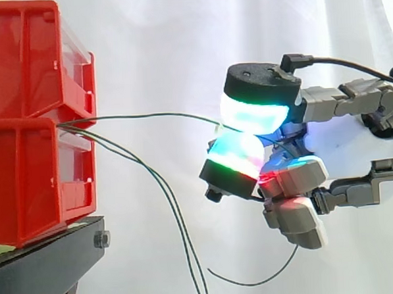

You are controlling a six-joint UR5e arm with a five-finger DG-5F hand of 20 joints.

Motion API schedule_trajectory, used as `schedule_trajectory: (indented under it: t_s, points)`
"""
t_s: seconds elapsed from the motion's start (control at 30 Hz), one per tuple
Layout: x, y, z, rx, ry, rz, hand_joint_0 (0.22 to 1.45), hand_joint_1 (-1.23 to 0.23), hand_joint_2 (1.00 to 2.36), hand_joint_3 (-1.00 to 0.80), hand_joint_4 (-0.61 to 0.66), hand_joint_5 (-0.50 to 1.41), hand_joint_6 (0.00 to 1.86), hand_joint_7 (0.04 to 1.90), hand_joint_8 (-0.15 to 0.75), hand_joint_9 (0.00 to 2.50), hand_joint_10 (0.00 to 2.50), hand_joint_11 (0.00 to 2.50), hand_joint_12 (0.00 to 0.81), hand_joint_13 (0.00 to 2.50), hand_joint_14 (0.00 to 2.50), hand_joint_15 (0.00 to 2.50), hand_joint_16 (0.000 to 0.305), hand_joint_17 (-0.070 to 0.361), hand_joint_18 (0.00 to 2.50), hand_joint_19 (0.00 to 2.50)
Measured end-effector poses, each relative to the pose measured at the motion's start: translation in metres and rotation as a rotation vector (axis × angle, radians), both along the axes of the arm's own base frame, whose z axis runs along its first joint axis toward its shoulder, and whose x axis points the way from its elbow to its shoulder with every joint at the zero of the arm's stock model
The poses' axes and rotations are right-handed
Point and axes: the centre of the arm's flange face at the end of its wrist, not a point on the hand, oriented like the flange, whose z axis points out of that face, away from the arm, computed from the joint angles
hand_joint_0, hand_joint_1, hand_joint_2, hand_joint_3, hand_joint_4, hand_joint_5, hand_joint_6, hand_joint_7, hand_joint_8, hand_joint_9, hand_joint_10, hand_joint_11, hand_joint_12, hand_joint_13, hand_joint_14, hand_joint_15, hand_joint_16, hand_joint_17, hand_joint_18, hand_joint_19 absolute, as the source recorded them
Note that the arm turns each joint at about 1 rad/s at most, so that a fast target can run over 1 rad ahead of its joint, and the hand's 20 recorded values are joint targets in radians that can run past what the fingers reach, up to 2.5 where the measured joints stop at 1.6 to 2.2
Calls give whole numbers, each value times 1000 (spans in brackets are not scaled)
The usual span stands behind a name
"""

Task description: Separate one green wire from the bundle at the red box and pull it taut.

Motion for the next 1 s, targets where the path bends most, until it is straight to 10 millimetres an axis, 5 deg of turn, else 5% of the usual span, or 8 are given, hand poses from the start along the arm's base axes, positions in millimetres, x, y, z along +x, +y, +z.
schedule_trajectory:
  t_s: [1.0]
  points:
    - [0, 2, -1, -24, 7, 1, 604, -711, 1030, -20, -72, -165, 895, 1315, 279, 1209, 26, 1409, 380, 1120, 30, 991, 53, 118, 986, 925]
